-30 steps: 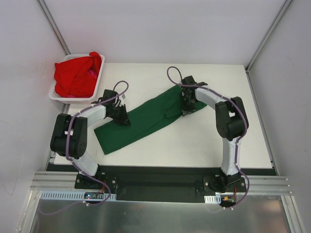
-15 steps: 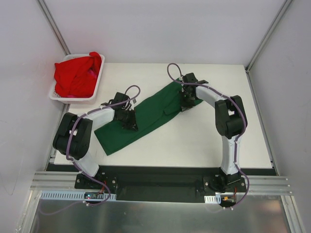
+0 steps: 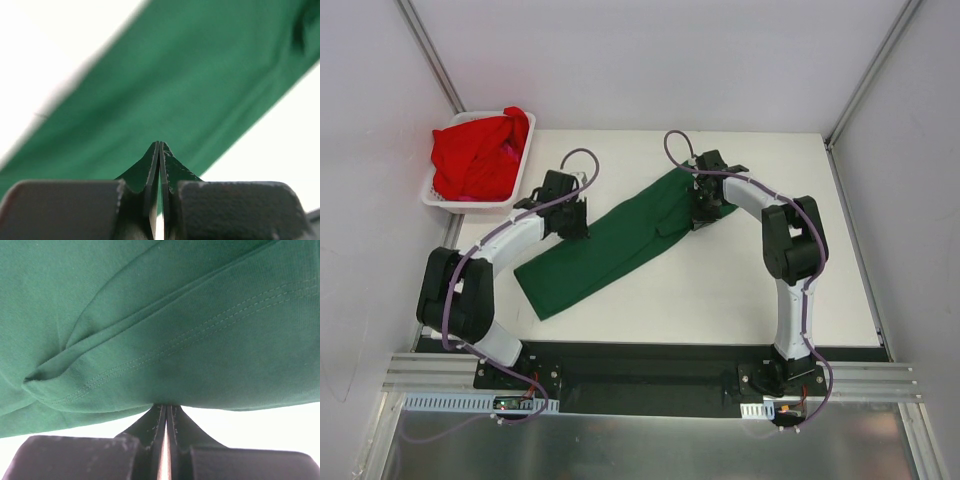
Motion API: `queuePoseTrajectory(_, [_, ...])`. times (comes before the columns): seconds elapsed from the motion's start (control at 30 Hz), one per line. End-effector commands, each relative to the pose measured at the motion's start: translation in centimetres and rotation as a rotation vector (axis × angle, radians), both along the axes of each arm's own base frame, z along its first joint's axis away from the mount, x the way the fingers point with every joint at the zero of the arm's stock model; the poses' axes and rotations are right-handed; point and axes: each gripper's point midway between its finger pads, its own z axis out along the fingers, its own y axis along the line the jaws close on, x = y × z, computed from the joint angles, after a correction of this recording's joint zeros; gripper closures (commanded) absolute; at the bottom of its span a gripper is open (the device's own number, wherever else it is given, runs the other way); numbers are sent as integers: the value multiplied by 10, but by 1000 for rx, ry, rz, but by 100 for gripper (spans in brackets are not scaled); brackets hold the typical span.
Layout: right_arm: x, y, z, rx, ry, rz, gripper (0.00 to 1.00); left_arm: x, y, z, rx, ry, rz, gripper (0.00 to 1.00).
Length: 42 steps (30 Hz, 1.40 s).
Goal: Fold and stack the t-shirts
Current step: Fold the tshirt
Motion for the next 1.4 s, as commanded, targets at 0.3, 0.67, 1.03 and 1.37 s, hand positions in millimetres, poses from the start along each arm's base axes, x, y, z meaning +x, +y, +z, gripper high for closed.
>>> queuePoseTrajectory(0.3, [9,8,10,59,-22,18,99,50,88,-35,329,24,115,100])
queuePoseTrajectory(0.67, [9,9,6,65,-5,21,99,46,108,-54,450,92,122,100])
queuePoseTrajectory(1.03, [8,9,4,67,2,25,99,43,123,-71,529,161,125,100])
queuePoseTrajectory(1.37, [13,14,3,82,8,28,99,17,87,-78,401,243,55,100])
